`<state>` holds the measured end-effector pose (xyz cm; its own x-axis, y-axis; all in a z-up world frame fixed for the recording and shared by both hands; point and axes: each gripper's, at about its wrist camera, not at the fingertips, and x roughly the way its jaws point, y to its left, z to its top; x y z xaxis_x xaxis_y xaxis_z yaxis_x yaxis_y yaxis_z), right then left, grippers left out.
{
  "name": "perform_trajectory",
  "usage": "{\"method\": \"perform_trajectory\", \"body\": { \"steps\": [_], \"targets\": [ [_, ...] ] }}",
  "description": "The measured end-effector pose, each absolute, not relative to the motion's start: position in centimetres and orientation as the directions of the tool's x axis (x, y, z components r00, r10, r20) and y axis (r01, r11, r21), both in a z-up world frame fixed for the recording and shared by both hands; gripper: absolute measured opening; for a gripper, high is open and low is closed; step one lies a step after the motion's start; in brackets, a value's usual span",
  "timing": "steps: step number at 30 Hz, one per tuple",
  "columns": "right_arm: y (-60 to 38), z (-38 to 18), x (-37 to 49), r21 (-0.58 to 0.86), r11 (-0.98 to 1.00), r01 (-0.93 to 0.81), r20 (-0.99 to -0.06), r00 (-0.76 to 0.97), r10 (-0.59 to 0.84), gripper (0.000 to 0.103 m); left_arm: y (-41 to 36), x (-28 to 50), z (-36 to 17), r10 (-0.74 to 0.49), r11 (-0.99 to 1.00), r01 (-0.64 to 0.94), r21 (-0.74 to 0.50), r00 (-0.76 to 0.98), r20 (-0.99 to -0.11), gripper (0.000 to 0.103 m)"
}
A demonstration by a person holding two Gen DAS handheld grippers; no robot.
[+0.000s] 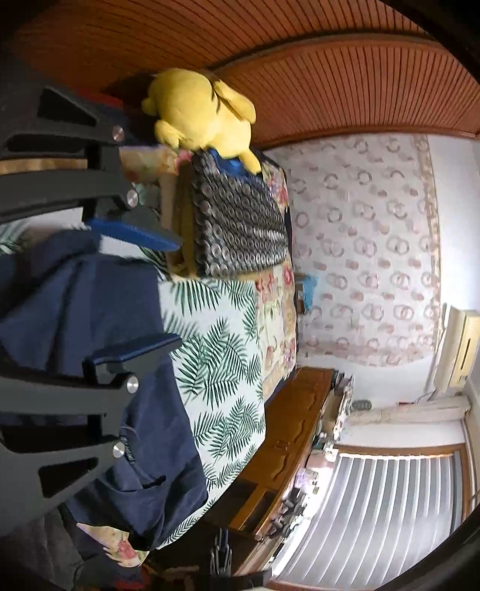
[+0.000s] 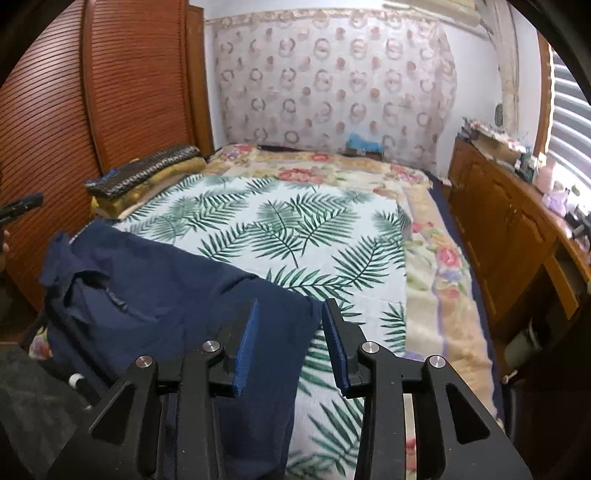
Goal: Fold small clothes
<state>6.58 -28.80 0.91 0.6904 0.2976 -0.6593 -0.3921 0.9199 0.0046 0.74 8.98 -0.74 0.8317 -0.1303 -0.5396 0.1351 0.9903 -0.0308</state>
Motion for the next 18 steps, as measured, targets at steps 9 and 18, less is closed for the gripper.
{"method": "perform_trajectory", "body": {
  "steps": [9,18],
  "targets": [
    [-28.0,-4.2,12.7,-0.009,0.938,-0.348,-0.73,0.643,0.232,0.035,7.7,5.8,-4.9,-0.156,0.987,0.144,-0.071,0.757,-0.634,0.057],
    [-28.5,-5.8,13.8,0.089,0.943,-0.322,-0.764,0.585,0.272,0.035,9.0,7.4,-10.5,-0.129,0.992,0.079,-0.103,0.68,-0.722,0.057]
  ]
}}
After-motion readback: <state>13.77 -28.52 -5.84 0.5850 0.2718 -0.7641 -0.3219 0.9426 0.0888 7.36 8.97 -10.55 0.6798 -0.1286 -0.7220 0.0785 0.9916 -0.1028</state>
